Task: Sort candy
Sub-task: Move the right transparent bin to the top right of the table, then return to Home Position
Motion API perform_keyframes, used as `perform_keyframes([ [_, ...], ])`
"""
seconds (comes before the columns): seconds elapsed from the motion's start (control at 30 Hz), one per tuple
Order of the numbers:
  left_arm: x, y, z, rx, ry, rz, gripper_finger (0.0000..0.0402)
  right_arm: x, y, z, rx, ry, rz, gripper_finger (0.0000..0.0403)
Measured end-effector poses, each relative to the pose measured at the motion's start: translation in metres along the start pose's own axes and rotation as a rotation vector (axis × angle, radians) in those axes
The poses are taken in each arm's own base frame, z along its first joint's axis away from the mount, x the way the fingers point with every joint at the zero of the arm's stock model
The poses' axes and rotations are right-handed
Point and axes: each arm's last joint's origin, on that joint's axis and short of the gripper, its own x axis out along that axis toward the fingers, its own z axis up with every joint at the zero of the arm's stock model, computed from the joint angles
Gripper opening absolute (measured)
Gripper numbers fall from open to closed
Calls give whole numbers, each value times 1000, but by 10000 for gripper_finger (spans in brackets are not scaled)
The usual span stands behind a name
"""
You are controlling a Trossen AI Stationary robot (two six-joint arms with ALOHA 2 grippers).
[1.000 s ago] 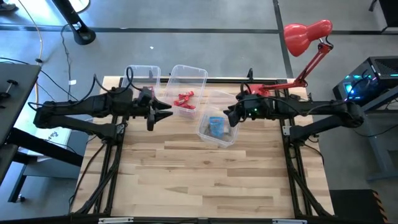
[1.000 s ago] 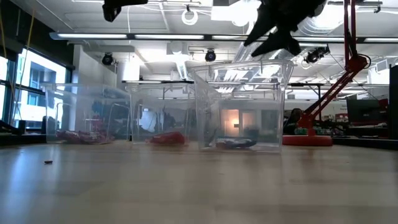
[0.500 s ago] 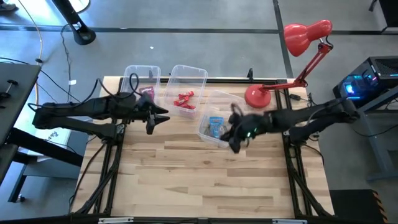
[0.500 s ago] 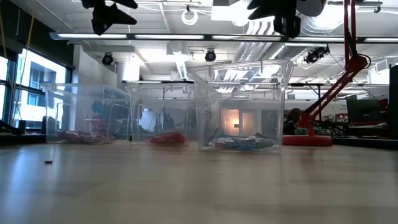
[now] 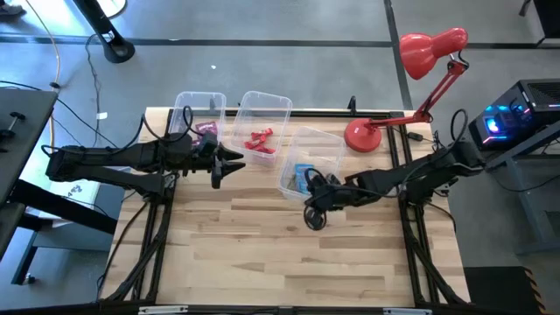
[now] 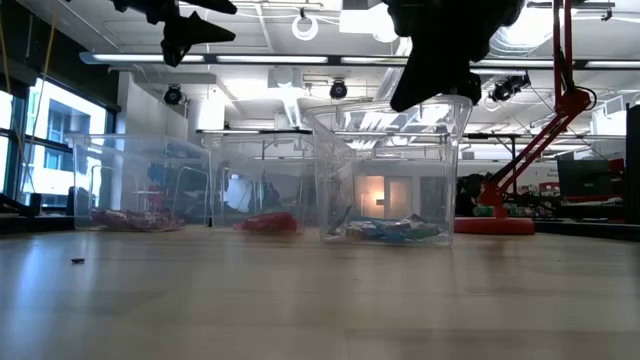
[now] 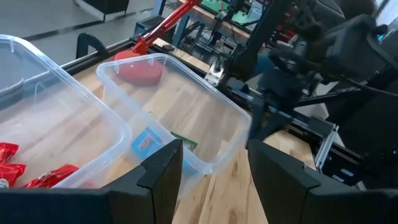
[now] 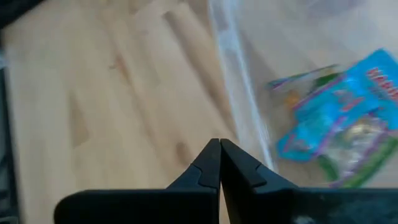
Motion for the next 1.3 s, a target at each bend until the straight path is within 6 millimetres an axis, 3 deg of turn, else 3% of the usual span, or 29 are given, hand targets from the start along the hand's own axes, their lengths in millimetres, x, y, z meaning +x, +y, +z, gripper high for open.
perform_keyframes([
  [0.23,-1,0,-1,4,5,2,174,4,-26,11,-40,11,-134,0],
  [0.6,-5,2,-1,47,13,9,174,10,-72,45,-77,-60,-233,0],
  [0.8,-15,4,4,34,-95,4,174,6,-75,50,-100,-46,-153,0],
  [0.9,-16,3,-7,15,-239,-92,174,0,-72,50,-82,-49,-118,0],
  [1.0,-17,10,-31,-25,-332,-164,174,-6,-71,52,-53,-73,-105,0],
  [1.13,-19,24,-64,-77,-382,-205,174,-21,-69,55,28,-125,-66,0],
  [1.3,-25,40,-91,-92,-401,-152,174,-48,-67,62,124,-229,2,0],
])
